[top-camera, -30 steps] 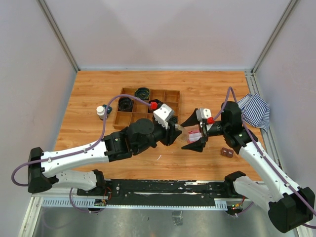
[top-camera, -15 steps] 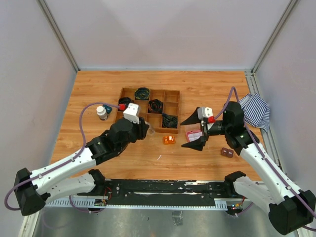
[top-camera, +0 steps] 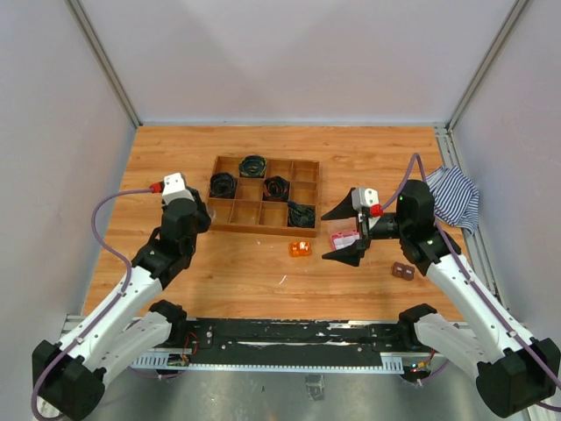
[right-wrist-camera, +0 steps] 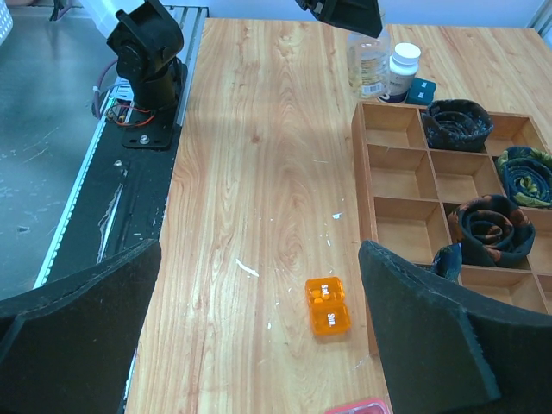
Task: Sort the pills into containers
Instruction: Place the pill bottle at the center of the board, then pick up the pill bottle at the center of the board.
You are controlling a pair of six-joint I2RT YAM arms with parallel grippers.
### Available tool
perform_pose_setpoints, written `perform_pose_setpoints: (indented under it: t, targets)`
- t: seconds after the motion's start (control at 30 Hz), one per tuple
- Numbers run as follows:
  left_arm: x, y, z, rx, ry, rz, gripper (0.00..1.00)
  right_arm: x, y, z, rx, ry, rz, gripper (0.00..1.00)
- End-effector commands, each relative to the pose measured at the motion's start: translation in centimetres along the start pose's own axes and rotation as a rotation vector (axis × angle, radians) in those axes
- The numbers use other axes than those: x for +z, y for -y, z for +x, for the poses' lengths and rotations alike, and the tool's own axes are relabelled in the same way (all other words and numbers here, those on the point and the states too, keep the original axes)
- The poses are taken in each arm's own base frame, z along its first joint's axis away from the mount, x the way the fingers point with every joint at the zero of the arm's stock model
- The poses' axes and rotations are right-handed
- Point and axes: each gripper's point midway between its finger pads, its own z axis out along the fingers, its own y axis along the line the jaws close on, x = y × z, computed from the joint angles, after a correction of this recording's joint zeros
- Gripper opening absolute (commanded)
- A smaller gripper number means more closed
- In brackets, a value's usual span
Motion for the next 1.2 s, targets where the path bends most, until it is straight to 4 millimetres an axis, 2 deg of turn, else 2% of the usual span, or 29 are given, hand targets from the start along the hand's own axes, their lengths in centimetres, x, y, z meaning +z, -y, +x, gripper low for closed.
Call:
perform_pose_setpoints:
  t: [0.0, 0.1, 0.2, 0.37, 0.5, 0.67, 0.7, 0.73, 0.87, 0.9, 1.17]
  targets:
    - [0.9, -3.7, -0.1, -0.094, 0.057, -0.164, 0.0, -0.4, 0.4, -0.7, -0.028, 0.012, 0.03, 0.99]
    - [1.5, -6.1, 1.0, -0.131, 0.056, -0.264, 0.0, -0.4, 0.4, -0.8, -0.029, 0.014, 0.029, 0.99]
    - [1.8, -7.5, 1.6, -0.152, 0.059, -0.324, 0.0, -0.4, 0.4, -0.9, -0.029, 0.015, 0.029, 0.99]
    - [2.4, -8.9, 2.4, -0.189, 0.064, -0.354, 0.0, -0.4, 0.3, -0.8, -0.027, 0.016, 0.028, 0.99]
    - [3.6, -9.8, 4.4, -0.217, 0.001, -0.387, 0.0, -0.4, 0.3, -0.9, -0.029, 0.017, 0.029, 0.99]
    - [4.0, -11.0, 5.9, -0.249, -0.048, -0.499, 0.09, -0.4, 0.4, -0.9, -0.027, 0.016, 0.028, 0.99]
    - [3.9, -11.1, 5.8, -0.258, -0.048, -0.515, 0.12, -0.4, 0.4, -0.8, -0.026, 0.016, 0.028, 0.99]
    - [3.8, -11.2, 5.7, -0.268, -0.045, -0.525, 0.2, -0.4, 0.4, -0.8, -0.025, 0.015, 0.028, 0.99]
    - [3.1, -11.2, 4.5, -0.317, -0.018, -0.533, 0.93, -0.3, 0.5, -0.6, -0.02, 0.013, 0.028, 0.99]
    - [2.8, -10.9, 4.0, -0.329, -0.008, -0.515, 0.98, -0.3, 0.5, -0.6, -0.019, 0.012, 0.029, 0.99]
    - [0.8, -7.4, -0.5, -0.408, 0.06, -0.265, 0.99, -0.3, 0.7, -0.3, -0.015, 0.007, 0.033, 0.99]
